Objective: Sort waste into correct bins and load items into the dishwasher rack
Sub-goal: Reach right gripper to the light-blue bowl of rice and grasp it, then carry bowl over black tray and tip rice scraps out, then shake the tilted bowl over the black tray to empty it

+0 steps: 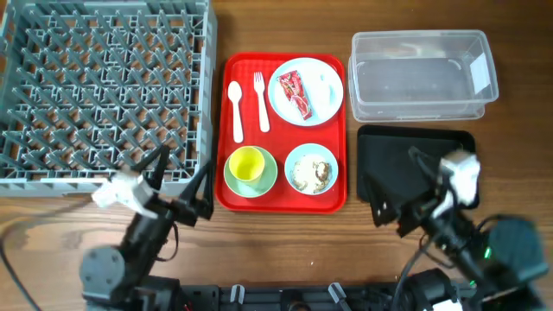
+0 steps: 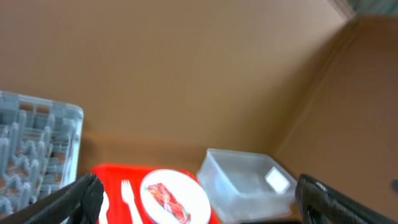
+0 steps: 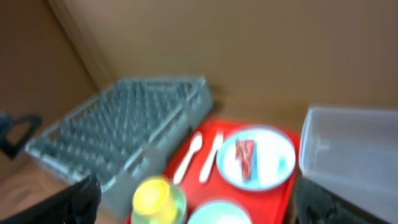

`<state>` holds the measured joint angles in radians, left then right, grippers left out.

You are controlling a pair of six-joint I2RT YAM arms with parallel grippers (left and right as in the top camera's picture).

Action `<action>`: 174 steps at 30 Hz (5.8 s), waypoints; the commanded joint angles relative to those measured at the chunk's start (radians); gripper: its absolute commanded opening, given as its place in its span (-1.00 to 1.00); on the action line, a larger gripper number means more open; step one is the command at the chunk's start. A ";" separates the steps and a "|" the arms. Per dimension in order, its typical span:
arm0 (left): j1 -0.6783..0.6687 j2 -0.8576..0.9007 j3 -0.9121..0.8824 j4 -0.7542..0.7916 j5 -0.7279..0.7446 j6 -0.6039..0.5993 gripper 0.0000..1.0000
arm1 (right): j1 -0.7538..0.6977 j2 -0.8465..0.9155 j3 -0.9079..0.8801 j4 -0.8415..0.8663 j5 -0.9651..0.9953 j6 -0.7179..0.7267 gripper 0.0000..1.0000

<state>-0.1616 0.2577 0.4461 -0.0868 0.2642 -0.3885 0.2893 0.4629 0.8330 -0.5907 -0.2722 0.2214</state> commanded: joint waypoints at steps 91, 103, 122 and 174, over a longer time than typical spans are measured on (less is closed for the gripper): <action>0.029 0.568 0.824 -1.036 -0.083 0.043 1.00 | -0.426 1.106 0.288 -0.444 -0.660 -0.111 -0.91; 0.029 0.568 0.824 -1.036 -0.083 0.043 1.00 | -0.658 1.106 0.014 -0.206 -1.271 -0.475 -0.91; 0.029 0.568 0.824 -1.036 -0.083 0.043 1.00 | -0.727 1.105 0.011 -0.230 -1.160 -0.343 -0.91; 0.029 0.568 0.824 -1.036 -0.083 0.043 1.00 | -0.211 0.723 0.092 0.060 -0.711 0.201 -0.91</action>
<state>-0.1410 0.8257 1.2568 -1.1233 0.1898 -0.3569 0.2966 1.2160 0.8948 -0.5381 -0.6113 0.4492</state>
